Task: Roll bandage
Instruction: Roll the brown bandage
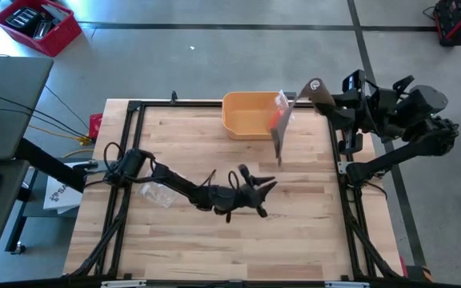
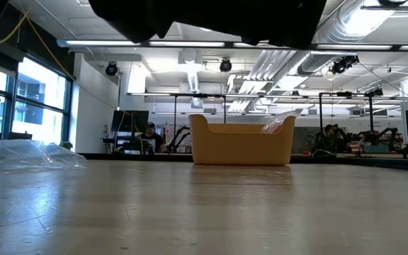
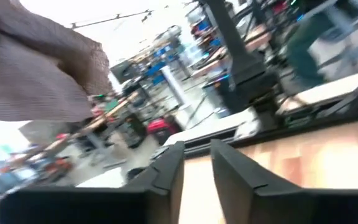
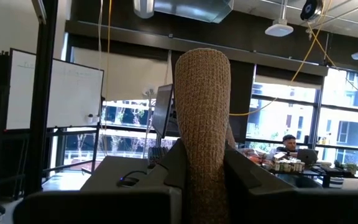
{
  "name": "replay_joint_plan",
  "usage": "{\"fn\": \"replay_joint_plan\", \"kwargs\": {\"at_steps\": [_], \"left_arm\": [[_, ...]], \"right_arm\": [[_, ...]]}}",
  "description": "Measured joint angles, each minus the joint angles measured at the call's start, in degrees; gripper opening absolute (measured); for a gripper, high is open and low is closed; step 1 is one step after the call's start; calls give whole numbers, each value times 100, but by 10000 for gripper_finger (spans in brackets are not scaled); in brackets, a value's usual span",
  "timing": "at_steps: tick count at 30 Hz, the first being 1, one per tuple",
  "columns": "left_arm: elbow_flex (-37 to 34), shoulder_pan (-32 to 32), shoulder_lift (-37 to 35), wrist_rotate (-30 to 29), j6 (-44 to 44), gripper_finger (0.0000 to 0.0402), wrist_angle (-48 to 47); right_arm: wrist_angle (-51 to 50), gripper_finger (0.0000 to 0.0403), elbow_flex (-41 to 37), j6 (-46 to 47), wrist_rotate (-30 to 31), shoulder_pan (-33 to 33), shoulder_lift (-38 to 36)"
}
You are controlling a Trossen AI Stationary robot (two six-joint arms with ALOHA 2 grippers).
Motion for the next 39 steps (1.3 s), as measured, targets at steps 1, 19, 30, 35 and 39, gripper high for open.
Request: {"fn": "replay_joint_plan", "kwargs": {"at_steps": [1, 19, 30, 35, 39], "left_arm": [[0, -26, 0, -174, 183, 90, 24], [2, 303, -9, -670, 1202, 209, 1272], [66, 327, -9, -226, 1123, 209, 1764], [199, 327, -9, -228, 1234, 202, 1908], [262, 305, -9, -236, 1294, 190, 1895]], "right_arm": [[0, 40, 0, -1, 0, 0, 0], [0, 40, 0, 1, -2, 0, 2], [0, 40, 0, -42, -2, 0, 4], [0, 40, 0, -42, -2, -2, 4], [-2, 40, 0, -42, -2, -1, 4]]}}
